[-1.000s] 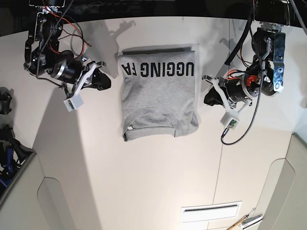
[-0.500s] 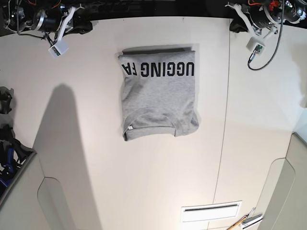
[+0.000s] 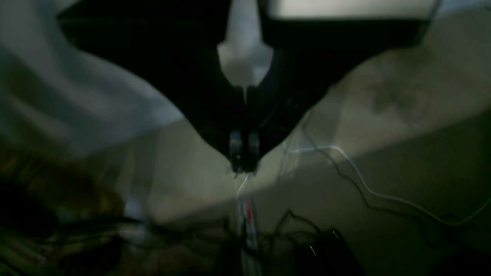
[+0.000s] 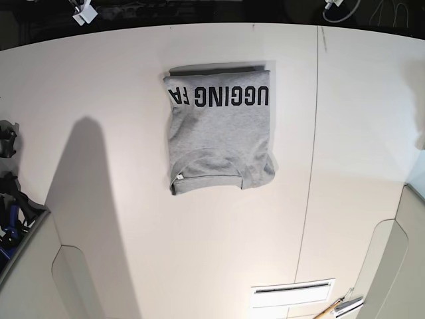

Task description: Fold the T-shirt properly

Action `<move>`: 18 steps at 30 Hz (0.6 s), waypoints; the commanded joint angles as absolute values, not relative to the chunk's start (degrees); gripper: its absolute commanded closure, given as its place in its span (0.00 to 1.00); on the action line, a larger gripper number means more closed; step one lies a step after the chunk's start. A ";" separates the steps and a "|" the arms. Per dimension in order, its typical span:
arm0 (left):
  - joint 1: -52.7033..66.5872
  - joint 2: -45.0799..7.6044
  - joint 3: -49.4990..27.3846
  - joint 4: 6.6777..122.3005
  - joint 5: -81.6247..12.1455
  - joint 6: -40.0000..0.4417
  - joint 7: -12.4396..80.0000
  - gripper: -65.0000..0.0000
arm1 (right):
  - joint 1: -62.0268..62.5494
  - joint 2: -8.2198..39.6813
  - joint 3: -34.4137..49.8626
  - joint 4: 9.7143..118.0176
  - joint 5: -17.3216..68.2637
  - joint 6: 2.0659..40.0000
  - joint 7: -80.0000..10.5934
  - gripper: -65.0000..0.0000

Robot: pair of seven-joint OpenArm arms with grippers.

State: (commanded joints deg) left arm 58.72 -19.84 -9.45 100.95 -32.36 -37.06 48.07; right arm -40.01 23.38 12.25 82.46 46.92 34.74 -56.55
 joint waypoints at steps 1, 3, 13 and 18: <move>58.72 -19.86 -8.05 99.04 -30.83 -36.58 46.89 1.00 | -40.03 23.77 11.99 80.79 46.94 34.74 -56.53 1.00; 58.57 -19.84 -5.48 96.05 -28.18 -34.48 45.19 1.00 | -40.01 24.47 11.27 78.08 46.89 34.74 -55.72 1.00; 44.07 -19.40 9.37 67.94 -24.38 -28.32 41.19 1.00 | -33.01 24.88 -2.11 64.69 31.46 34.17 -39.81 1.00; 35.11 -16.88 10.76 50.26 -24.34 -27.42 30.39 1.00 | -25.47 24.75 -10.94 54.52 27.33 34.09 -34.98 1.00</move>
